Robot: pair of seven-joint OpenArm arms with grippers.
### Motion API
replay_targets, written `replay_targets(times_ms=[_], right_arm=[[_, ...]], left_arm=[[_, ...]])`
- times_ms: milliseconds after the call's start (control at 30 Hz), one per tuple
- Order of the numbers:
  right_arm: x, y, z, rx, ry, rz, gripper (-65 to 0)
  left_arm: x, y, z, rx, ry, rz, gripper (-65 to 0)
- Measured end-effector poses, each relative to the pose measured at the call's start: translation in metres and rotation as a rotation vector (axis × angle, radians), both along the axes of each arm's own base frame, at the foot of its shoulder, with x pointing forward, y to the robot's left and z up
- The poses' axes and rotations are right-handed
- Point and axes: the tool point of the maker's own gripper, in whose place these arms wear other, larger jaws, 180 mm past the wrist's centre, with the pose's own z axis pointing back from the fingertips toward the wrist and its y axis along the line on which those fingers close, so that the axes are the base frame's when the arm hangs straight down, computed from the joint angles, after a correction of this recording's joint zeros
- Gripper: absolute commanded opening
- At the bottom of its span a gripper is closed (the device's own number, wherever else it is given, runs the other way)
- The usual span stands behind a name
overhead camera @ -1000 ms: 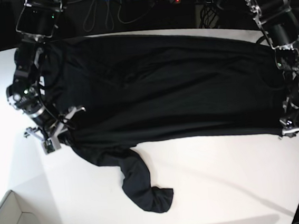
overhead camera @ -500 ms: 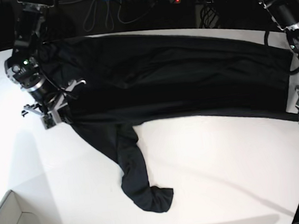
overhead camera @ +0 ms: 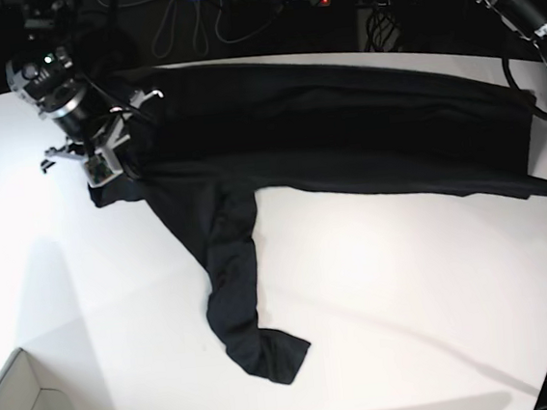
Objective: Layout the t-shirt on the table in an organized manner, then fold the t-shirt properly
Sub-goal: 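Carry the held shirt edges with both grippers across the body to fold, then grasp the hanging sleeve with the right gripper and lift it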
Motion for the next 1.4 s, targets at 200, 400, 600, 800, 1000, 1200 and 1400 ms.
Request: replay_targets(times_ms=[200, 400, 600, 800, 1000, 1200, 1400], right_arm=[[-0.024, 0.015, -0.011, 0.031, 0.038, 0.037, -65.0], [-0.032, 0.015, -0.012, 0.041, 0.038, 0.037, -65.0], [-0.038, 0.015, -0.016, 0.040, 0.055, 0.043, -65.0], [-0.046, 0.015, -0.035, 0.059, 0.108, 0.034, -65.0], [-0.053, 0.014, -0.049, 0.069, 0.151, 0.027, -65.0], [-0.054, 0.012, -0.053, 0.063, 0.161, 0.032, -57.5], [-0.053, 0.007, -0.048, 0.047, 0.151, 0.026, -46.1]], left_arm=[[-0.022, -0.002, -0.022, -0.016, 0.049, 0.021, -65.0], [-0.036, -0.014, -0.042, -0.051, 0.089, 0.021, -65.0], [-0.036, -0.007, -0.038, -0.034, 0.087, 0.027, -65.0], [-0.038, -0.008, -0.040, -0.040, 0.090, 0.028, -64.6], [-0.047, -0.010, -0.065, -0.092, 0.139, 0.045, -64.5], [-0.052, -0.013, -0.080, -0.127, 0.172, 0.046, -60.8], [-0.052, -0.012, -0.077, -0.123, 0.167, 0.046, -41.6]])
